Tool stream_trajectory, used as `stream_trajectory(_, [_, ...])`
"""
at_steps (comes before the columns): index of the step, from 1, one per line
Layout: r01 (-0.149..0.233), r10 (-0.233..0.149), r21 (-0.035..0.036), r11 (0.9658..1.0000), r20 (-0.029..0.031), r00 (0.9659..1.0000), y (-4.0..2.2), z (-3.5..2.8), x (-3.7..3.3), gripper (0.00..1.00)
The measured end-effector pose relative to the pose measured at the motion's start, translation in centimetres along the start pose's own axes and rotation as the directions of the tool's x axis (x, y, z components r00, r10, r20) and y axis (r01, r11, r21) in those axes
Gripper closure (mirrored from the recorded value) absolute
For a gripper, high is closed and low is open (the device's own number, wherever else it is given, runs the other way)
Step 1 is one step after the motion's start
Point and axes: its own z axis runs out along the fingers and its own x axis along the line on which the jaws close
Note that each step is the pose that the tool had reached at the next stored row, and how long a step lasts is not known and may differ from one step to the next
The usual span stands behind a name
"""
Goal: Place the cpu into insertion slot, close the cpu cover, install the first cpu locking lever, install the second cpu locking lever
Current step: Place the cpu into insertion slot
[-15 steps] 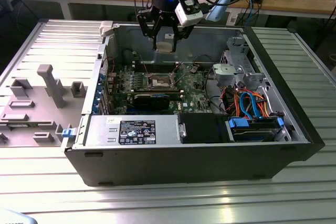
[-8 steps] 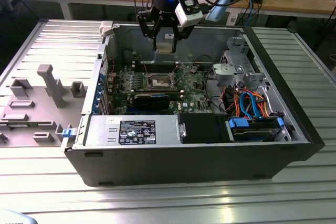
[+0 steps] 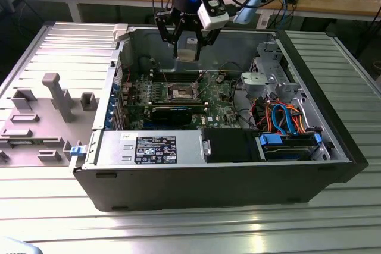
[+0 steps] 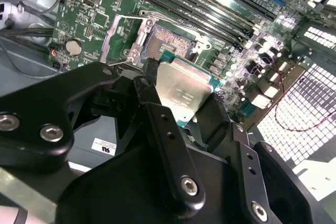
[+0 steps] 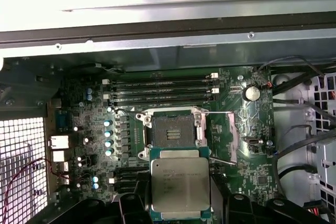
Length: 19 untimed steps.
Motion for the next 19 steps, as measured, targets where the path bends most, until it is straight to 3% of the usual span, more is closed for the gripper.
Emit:
stream_trajectory(3, [-0.024,0.024,0.0111,0.9997,0.0011,0.9997,-0.01,0.00,0.00,0.45])
stream_trajectory(10, [-0.069,0.069,0.0125,0.9975,0.0020,0.9976,0.00,0.05,0.00,0.45])
stream_trajectory(19, [-0.128,0.128,0.0115,0.9917,0.0028,0.9917,0.00,0.14,0.00,0.45])
